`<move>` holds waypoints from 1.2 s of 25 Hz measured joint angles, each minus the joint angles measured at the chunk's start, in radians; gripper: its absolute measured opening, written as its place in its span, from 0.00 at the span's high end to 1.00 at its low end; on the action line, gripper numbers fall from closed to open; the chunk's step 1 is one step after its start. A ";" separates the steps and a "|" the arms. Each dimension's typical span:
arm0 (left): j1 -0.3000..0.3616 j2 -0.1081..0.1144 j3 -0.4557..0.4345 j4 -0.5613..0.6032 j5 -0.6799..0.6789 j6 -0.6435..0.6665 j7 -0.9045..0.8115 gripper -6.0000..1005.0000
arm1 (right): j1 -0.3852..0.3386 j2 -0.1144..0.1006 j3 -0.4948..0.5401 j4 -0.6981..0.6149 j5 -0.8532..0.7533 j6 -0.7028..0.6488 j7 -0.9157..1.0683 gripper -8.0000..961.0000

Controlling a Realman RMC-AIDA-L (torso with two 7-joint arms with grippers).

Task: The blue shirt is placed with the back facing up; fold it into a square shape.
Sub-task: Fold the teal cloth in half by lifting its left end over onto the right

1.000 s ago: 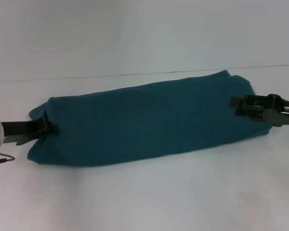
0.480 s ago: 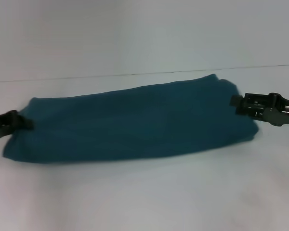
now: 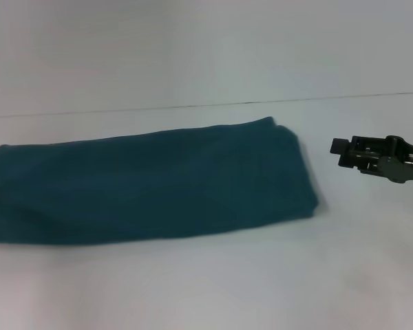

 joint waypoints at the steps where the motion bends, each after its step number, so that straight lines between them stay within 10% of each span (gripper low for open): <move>1: -0.002 0.002 -0.002 0.006 0.011 -0.001 -0.005 0.96 | 0.000 0.000 0.000 0.000 0.000 0.001 0.000 0.41; 16: -0.049 -0.063 0.269 0.400 0.047 0.208 -0.158 0.96 | 0.011 0.001 -0.008 0.000 -0.002 0.013 -0.008 0.41; 30: -0.236 -0.093 0.558 0.608 0.258 0.339 -0.212 0.96 | 0.015 0.004 -0.010 0.000 -0.002 0.035 -0.019 0.41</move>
